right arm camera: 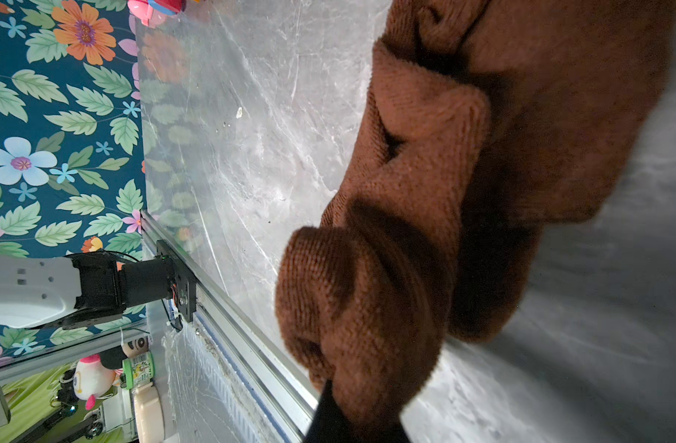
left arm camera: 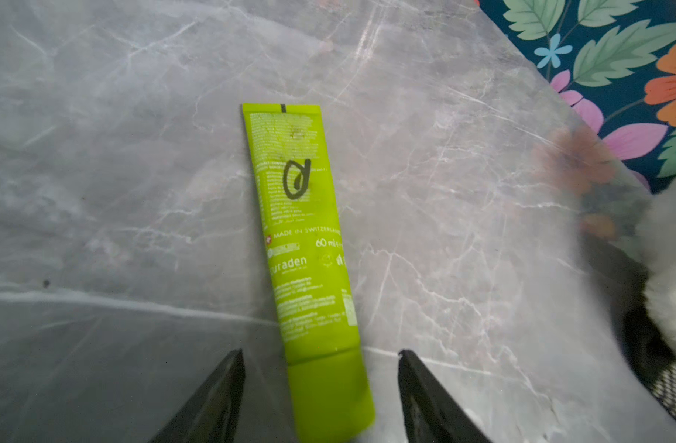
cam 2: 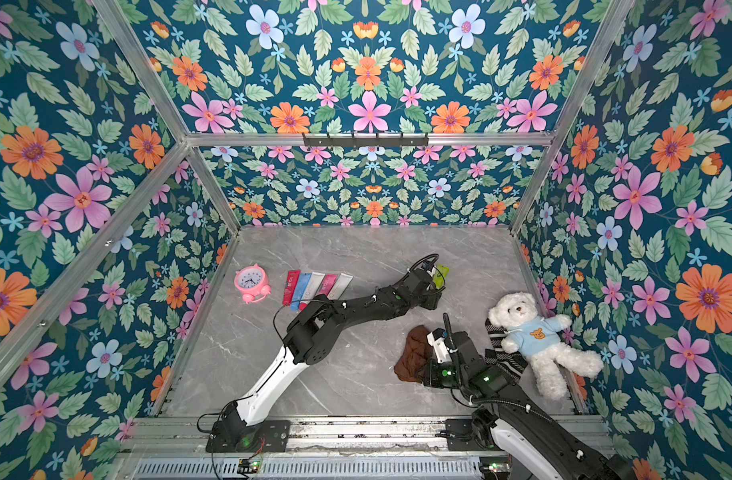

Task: Wipe the surface of the toothpaste tube
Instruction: Move the toothpaste to the center of the board.

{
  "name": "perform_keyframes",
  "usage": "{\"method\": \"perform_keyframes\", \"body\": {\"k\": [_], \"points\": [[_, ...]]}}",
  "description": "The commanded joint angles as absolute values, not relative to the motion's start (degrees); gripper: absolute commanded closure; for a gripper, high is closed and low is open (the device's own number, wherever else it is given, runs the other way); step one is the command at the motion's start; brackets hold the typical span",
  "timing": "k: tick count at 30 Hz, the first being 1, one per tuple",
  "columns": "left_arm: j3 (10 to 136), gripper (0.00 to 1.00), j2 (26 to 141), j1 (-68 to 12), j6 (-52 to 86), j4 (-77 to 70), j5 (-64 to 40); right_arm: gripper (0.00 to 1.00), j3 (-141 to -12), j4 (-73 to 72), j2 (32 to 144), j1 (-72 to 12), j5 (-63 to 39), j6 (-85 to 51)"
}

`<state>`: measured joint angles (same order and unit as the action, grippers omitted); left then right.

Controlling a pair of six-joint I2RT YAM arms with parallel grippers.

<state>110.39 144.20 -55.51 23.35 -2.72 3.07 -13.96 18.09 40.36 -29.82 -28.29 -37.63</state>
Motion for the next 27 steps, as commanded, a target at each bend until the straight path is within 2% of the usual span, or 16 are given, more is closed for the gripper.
{"method": "perform_keyframes", "body": {"k": [1, 8, 11, 19, 27], "points": [[110.6, 0.48, 145.0, -55.5, 22.3, 1.5, 5.2, 1.00, -14.1, 17.6, 40.3, -29.8, -28.7, -37.7], [105.2, 0.80, 141.8, -55.4, 21.6, -0.6, 7.1, 1.00, -14.1, 17.8, 40.0, -29.8, -28.0, -37.9], [97.3, 0.87, 136.8, -54.8, 21.9, -4.0, 7.0, 1.00, -14.3, 18.1, 41.3, -28.4, -27.7, -38.4], [70.9, 0.93, 114.8, -53.5, 18.3, -6.5, 5.9, 1.00, -17.5, 15.1, 45.3, -19.4, -32.8, -35.7], [44.3, 0.92, 92.5, -54.1, 18.1, -9.4, 4.0, 1.00, -32.1, 13.5, 62.2, -15.1, -37.7, -27.5]]}}
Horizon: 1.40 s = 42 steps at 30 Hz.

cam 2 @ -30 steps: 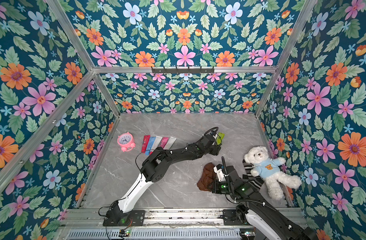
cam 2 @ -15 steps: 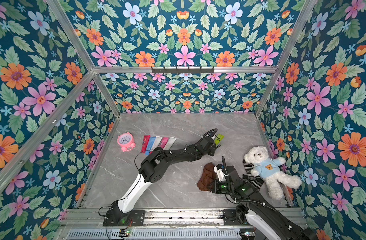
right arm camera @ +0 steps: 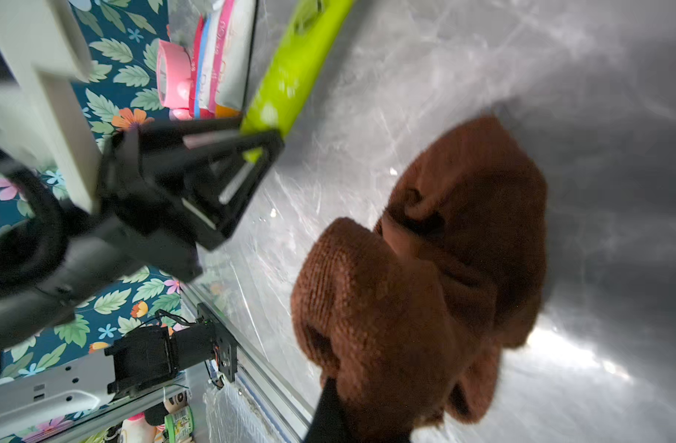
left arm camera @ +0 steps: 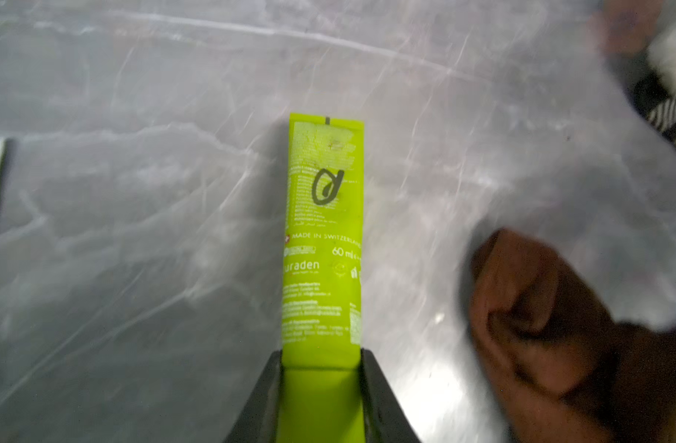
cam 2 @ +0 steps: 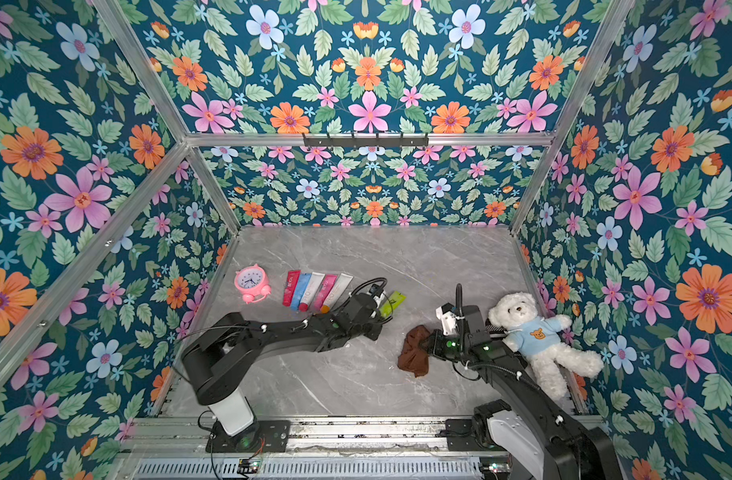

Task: Wipe the surface of the toothpaste tube
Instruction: Move the toothpaste to the center of the board, then wipe the dirt from the toothpaste tube.

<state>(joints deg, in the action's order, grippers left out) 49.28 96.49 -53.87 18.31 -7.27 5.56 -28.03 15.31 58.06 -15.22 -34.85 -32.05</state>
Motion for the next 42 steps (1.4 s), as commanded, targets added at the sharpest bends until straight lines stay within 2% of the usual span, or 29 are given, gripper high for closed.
{"method": "perform_keyframes", "body": {"k": [1, 7, 14, 21, 30, 42], "points": [[42.0, 0.92, 90.6, -54.5, 18.3, -10.0, 3.6, 1.00, -34.2, 14.0, 64.5, -15.1, -38.4, -26.2], [32.5, 0.92, 82.3, -57.2, 20.5, -11.8, 1.2, 1.00, -43.4, 13.8, 76.7, -16.7, -39.8, -22.1], [29.8, 0.92, 82.5, -57.5, 20.8, -10.9, -2.0, 1.00, -50.8, 13.6, 89.6, -28.7, -32.3, -19.5], [29.4, 0.92, 83.1, -57.6, 20.1, -10.2, -2.7, 1.00, -51.5, 10.4, 98.0, -29.6, -28.6, -20.1], [28.6, 0.92, 84.8, -57.6, 19.5, -11.5, -4.5, 1.00, -52.4, 12.9, 101.3, -31.2, -25.0, -18.1], [29.3, 0.94, 86.3, -57.5, 19.1, -11.5, -5.3, 1.00, -49.9, 7.7, 99.3, -38.6, -33.4, -23.3]]}}
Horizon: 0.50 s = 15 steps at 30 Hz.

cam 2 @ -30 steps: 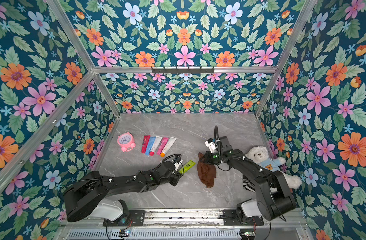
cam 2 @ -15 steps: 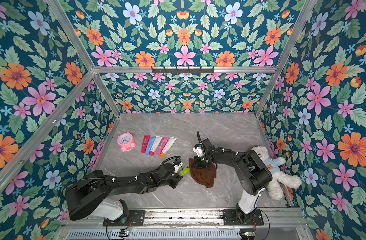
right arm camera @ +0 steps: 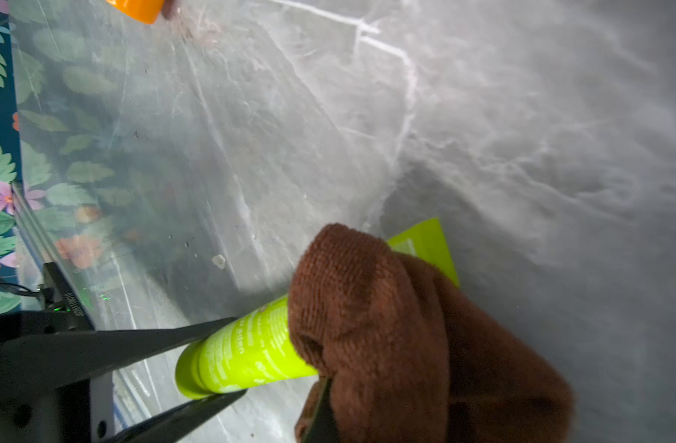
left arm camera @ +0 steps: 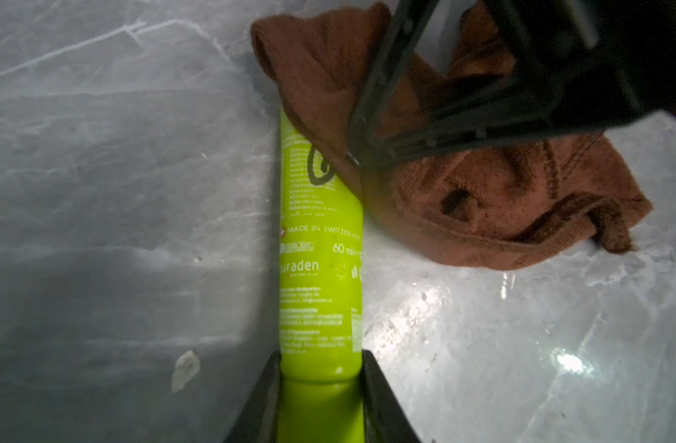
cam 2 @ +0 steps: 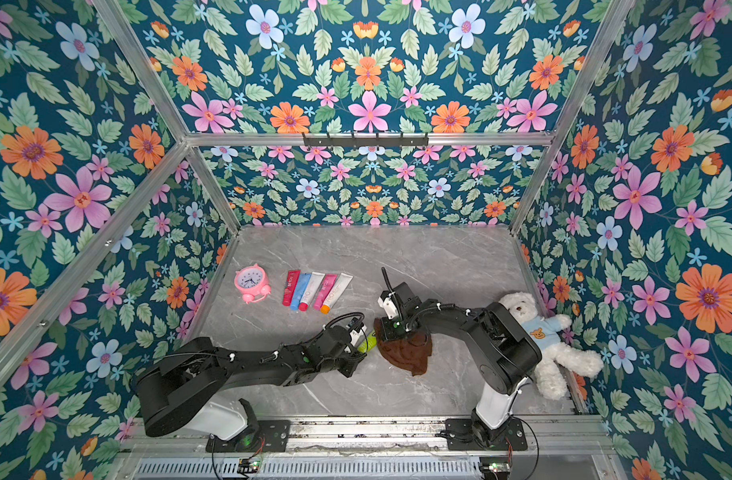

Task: Wipe the surface of the toothpaste tube
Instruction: Wipe the dirt from the toothpaste tube.

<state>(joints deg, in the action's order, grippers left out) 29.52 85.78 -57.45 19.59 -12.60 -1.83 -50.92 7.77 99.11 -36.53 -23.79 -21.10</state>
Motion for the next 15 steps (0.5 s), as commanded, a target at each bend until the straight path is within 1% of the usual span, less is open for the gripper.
{"method": "perform_keyframes", "body": {"k": [1, 3, 5, 8, 11, 14, 15], "points": [[29.3, 0.94, 86.2, -57.5, 19.1, -11.6, -5.4, 1.00, -49.4, 6.9, 99.2, -38.8, -34.0, -23.7], [29.3, 0.95, 86.2, -57.5, 19.0, -11.7, -5.5, 1.00, -48.9, 6.3, 99.3, -38.8, -34.2, -23.9], [29.3, 0.95, 86.2, -57.5, 19.0, -11.8, -5.8, 1.00, -49.2, 7.7, 99.6, -38.1, -32.1, -23.0], [29.2, 0.96, 86.1, -57.6, 18.8, -11.8, -5.9, 1.00, -49.5, 8.4, 100.1, -34.5, -31.3, -22.3], [28.8, 0.98, 85.6, -57.5, 18.9, -11.8, -5.9, 1.00, -51.5, 13.4, 100.2, -30.6, -26.1, -19.9], [28.3, 0.99, 85.1, -57.5, 18.9, -12.0, -5.8, 1.00, -54.5, 18.9, 99.8, -29.5, -18.9, -17.1], [28.1, 0.99, 85.1, -57.5, 19.0, -12.1, -5.8, 1.00, -55.1, 19.7, 99.6, -29.5, -18.2, -16.6]]}}
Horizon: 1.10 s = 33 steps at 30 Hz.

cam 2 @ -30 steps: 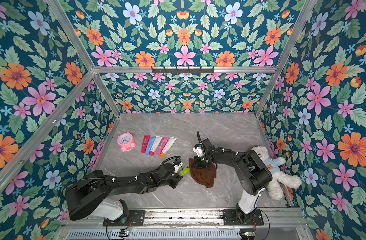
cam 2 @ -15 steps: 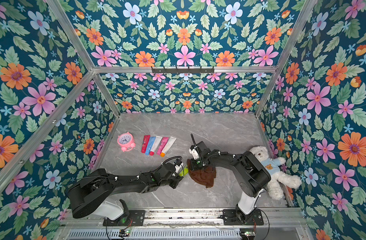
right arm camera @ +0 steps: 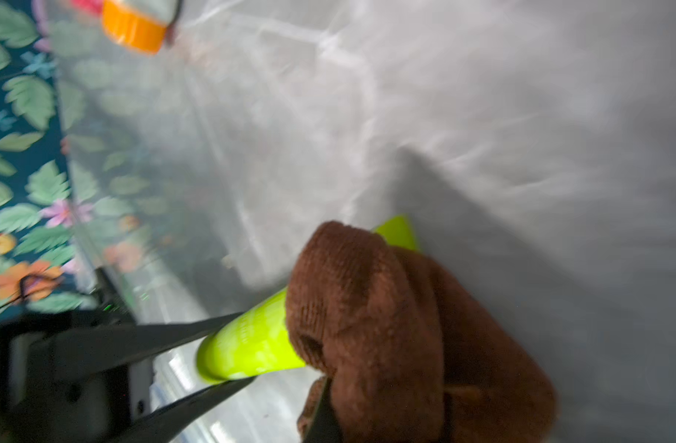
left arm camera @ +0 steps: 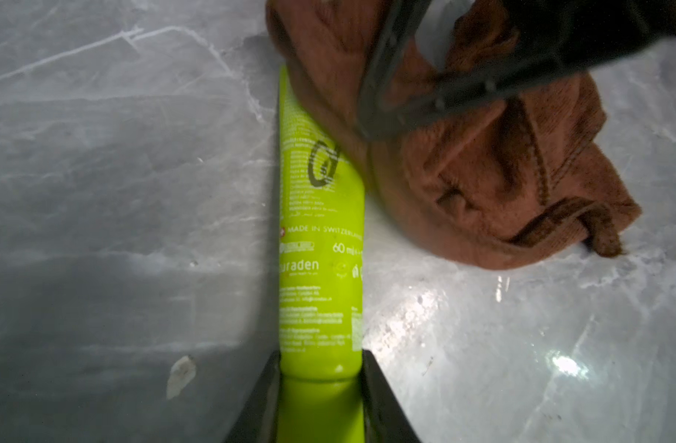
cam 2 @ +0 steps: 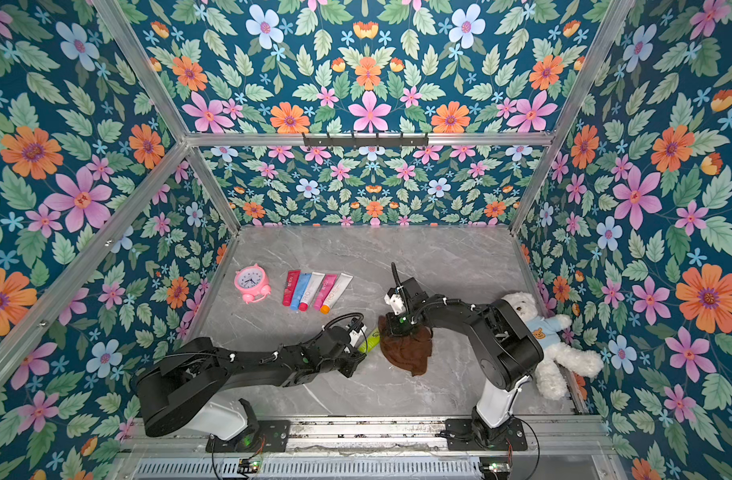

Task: Wipe the surface of the toothpaste tube
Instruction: Wipe the dirt from the toothpaste tube.

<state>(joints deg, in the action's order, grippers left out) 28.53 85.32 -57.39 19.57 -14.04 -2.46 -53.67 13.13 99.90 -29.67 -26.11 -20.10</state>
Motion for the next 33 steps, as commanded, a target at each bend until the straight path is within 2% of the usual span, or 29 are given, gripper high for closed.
{"method": "perform_keyframes", "body": {"k": [1, 17, 26, 33], "points": [[28.0, 1.00, 85.0, -57.5, 19.0, -12.1, -5.9, 1.00, -55.4, 19.6, 99.5, -29.5, -18.3, -16.5], [29.2, 1.00, 87.1, -57.5, 18.6, -11.9, -7.0, 1.00, -49.3, 8.5, 96.6, -39.8, -34.5, -24.4], [28.9, 1.00, 86.3, -57.6, 18.1, -11.8, -7.4, 1.00, -51.0, 12.1, 100.5, -34.6, -27.7, -22.4], [27.5, 1.00, 85.1, -57.6, 18.7, -12.5, -7.1, 1.00, -54.5, 23.0, 102.2, -30.5, -11.6, -16.6]]}}
